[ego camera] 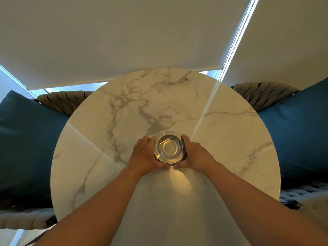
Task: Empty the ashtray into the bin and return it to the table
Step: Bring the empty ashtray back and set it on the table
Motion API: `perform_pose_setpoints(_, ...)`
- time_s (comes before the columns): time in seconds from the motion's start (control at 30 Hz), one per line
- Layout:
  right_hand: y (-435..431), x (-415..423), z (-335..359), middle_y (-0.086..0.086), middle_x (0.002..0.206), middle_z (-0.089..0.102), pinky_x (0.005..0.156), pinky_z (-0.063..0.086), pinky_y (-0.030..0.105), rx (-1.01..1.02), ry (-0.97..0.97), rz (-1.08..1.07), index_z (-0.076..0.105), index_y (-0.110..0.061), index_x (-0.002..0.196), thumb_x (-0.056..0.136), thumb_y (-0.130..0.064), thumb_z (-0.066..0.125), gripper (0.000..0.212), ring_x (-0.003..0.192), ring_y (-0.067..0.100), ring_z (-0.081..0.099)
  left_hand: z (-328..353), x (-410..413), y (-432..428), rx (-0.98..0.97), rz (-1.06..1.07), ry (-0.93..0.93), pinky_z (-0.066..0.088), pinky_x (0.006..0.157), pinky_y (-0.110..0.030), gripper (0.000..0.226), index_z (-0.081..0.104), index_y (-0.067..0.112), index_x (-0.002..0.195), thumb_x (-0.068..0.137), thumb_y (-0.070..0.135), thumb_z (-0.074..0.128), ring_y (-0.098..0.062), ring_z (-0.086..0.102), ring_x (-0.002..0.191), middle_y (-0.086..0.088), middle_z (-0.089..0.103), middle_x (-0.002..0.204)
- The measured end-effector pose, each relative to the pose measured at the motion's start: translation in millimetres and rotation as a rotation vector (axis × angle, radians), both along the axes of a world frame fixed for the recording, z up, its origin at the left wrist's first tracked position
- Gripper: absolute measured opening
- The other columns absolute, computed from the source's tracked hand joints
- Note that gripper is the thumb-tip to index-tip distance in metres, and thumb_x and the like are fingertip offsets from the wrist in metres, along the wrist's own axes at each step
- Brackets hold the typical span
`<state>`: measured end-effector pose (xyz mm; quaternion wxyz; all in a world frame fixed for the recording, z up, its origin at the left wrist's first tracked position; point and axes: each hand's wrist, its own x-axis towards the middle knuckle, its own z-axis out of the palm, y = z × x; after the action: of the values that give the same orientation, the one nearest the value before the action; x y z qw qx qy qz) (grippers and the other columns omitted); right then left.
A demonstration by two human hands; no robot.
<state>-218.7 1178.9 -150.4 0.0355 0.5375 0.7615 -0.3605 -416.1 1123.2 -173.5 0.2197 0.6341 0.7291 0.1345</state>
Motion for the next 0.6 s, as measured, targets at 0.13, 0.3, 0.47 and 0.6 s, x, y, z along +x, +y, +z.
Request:
perform_pose_setpoints(0.13, -0.7, 1.0, -0.9, 0.011, 0.125, 0.062, 0.093, 0.054, 0.047, 0.004, 0.005, -0.005, 0.013, -0.022, 0.155, 0.062, -0.044, 0.09, 0.123, 0.11, 0.032, 0.063, -0.3, -0.1, -1.4, -0.004, 0.001, 0.002, 0.041, 0.089, -0.033, 0.105, 0.044, 0.022, 0.128, 0.042, 0.069, 0.082, -0.02, 0.043, 0.107, 0.002, 0.047, 0.116)
perform_pose_setpoints(0.3, -0.9, 0.2, -2.1, 0.011, 0.124, 0.063, 0.093, 0.054, 0.047, 0.016, -0.005, 0.007, 0.015, -0.022, 0.154, 0.064, -0.045, 0.089, 0.119, 0.11, 0.032, 0.063, 1.3, -0.2, -4.4, -0.012, 0.013, 0.005, 0.043, 0.088, -0.033, 0.098, 0.046, 0.023, 0.122, 0.043, 0.071, 0.078, -0.019, 0.043, 0.105, 0.003, 0.048, 0.113)
perform_pose_setpoints(0.47, -1.1, -3.8, -1.4, 0.009, 0.121, 0.064, 0.092, 0.054, 0.046, 0.013, -0.009, 0.025, 0.016, -0.024, 0.154, 0.065, -0.042, 0.089, 0.117, 0.106, 0.031, 0.064, 2.2, -0.1, -12.9, -0.013, 0.059, 0.002, 0.044, 0.088, -0.035, 0.101, 0.049, 0.022, 0.119, 0.038, 0.079, 0.067, -0.02, 0.044, 0.103, 0.003, 0.049, 0.11)
perform_pose_setpoints(0.6, -1.5, -2.1, 0.1, 0.008, 0.114, 0.066, 0.086, 0.056, 0.044, 0.014, 0.003, 0.033, 0.021, -0.023, 0.15, 0.067, -0.039, 0.089, 0.109, 0.098, 0.029, 0.065, 1.8, -3.2, -17.1, -0.015, 0.077, -0.002, 0.042, 0.087, -0.034, 0.093, 0.049, 0.024, 0.117, 0.041, 0.068, 0.076, -0.021, 0.044, 0.105, 0.004, 0.048, 0.109)
